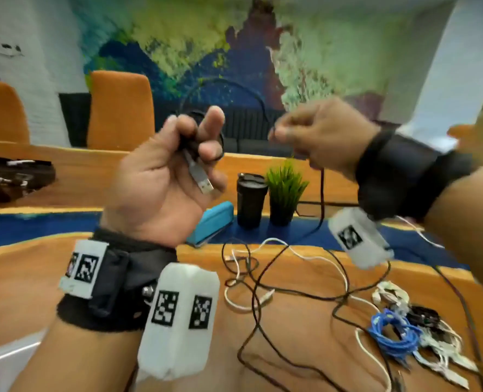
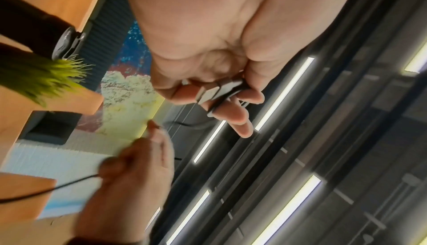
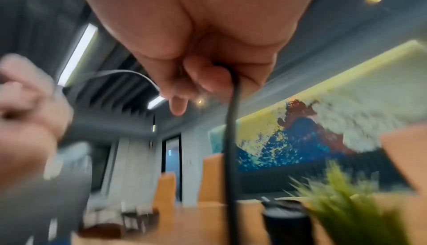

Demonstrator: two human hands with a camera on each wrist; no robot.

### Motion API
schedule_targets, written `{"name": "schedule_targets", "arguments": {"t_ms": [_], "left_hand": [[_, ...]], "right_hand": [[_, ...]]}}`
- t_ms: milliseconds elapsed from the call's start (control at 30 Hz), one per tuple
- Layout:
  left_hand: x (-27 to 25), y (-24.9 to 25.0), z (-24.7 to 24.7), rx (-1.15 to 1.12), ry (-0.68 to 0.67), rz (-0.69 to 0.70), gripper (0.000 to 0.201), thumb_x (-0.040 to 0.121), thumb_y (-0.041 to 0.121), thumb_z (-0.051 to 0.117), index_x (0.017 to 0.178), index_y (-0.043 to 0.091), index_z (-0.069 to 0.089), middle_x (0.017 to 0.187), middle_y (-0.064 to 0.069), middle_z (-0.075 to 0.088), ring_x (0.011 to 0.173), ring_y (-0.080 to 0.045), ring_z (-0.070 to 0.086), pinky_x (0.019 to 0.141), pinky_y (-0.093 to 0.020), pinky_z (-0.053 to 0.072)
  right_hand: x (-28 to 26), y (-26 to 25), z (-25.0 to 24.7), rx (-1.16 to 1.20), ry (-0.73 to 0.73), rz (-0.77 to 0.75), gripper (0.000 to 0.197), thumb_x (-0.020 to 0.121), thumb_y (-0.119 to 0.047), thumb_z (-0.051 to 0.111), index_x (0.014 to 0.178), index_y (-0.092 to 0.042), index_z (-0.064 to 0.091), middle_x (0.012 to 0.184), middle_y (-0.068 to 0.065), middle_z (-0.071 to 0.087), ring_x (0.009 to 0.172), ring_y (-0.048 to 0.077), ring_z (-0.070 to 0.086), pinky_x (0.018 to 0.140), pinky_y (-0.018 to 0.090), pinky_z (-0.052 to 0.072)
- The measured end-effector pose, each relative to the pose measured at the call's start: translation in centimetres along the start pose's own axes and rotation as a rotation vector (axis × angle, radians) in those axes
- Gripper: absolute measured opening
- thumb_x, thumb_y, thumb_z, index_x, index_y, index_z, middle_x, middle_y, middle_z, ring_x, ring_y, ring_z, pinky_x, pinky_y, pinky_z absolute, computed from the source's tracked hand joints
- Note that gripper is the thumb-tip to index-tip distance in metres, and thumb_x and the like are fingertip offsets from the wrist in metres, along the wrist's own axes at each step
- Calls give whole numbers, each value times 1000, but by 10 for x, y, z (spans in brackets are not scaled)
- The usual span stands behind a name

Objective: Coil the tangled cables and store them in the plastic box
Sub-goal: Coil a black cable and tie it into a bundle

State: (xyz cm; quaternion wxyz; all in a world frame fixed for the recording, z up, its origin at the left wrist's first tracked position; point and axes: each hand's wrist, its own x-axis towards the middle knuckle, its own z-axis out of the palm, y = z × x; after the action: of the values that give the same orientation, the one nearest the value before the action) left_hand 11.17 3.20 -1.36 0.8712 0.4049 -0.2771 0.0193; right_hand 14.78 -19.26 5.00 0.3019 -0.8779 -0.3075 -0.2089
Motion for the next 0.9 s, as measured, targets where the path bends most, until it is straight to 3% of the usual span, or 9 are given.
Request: {"name": "schedule_targets", "arguments": {"t_ms": [133,233,300,400,500,600,700,800,900], "left_hand": [[7,-18,1,171,-30,50,29,104,22,35,89,15,59,123,-9,70,88,-12,68,66,-22,51],[11,-37,-5,867,-138,123,23,105,19,43,98,7,61,122,3,69,107,-2,65,86,-17,49],[9,-45,-9,1107,-183,158,28,101,29,44,96,8,61,98,9,69,95,-2,63,82,-27,49],[9,-47,-5,885,-144,47,36,102,35,41,99,8,64,83,-3,62,82,-25,58,72,-42,48],[4,-47,3,653,-226,-81,35,105,32,39,98,23,72,99,-29,58,72,-24,39,61,-29,32],[2,-46,14,315,-263,-124,32,104,28,38,94,14,65,102,-16,69,67,-16,43,59,-25,34],[6,-41,14,29,-166,-53,29,103,27,36,87,14,57,119,-12,70,76,-12,57,63,-24,46],[10,-39,-2,587,-143,121,30,105,29,37,93,10,58,128,-2,68,112,-7,63,92,-32,50],[9,-44,-8,964,-171,128,29,103,29,41,91,14,61,97,17,69,95,0,61,82,-25,46]], "right_hand": [[-41,-8,46,-376,-519,-9,19,93,-34,60,106,-28,73,90,-16,67,82,0,58,77,20,45],[-44,-40,37,-334,-486,-103,18,92,-39,56,92,-30,72,76,-15,62,74,4,59,68,23,49],[-37,-47,14,-307,-308,-168,18,85,-38,60,77,-26,71,67,-8,64,64,8,59,58,28,49],[-20,-47,-24,-222,-130,-127,12,80,-32,75,73,-22,73,63,-7,66,59,5,61,54,19,48],[-11,-34,-32,-77,9,-120,9,77,-26,78,76,-19,74,69,-3,69,62,6,61,59,22,53],[-8,-3,-6,-1,181,-8,10,84,-24,74,79,-15,75,74,3,71,65,10,59,66,33,52],[-34,11,33,54,-80,125,21,95,-25,61,78,-19,72,68,-1,63,62,12,54,65,37,48],[-54,-12,42,-33,-456,40,17,97,-29,56,82,-28,64,69,-9,58,64,4,54,64,25,47],[-38,-34,13,-3,-325,-145,11,89,-27,66,79,-28,68,72,-7,65,66,9,60,62,31,51]]}}
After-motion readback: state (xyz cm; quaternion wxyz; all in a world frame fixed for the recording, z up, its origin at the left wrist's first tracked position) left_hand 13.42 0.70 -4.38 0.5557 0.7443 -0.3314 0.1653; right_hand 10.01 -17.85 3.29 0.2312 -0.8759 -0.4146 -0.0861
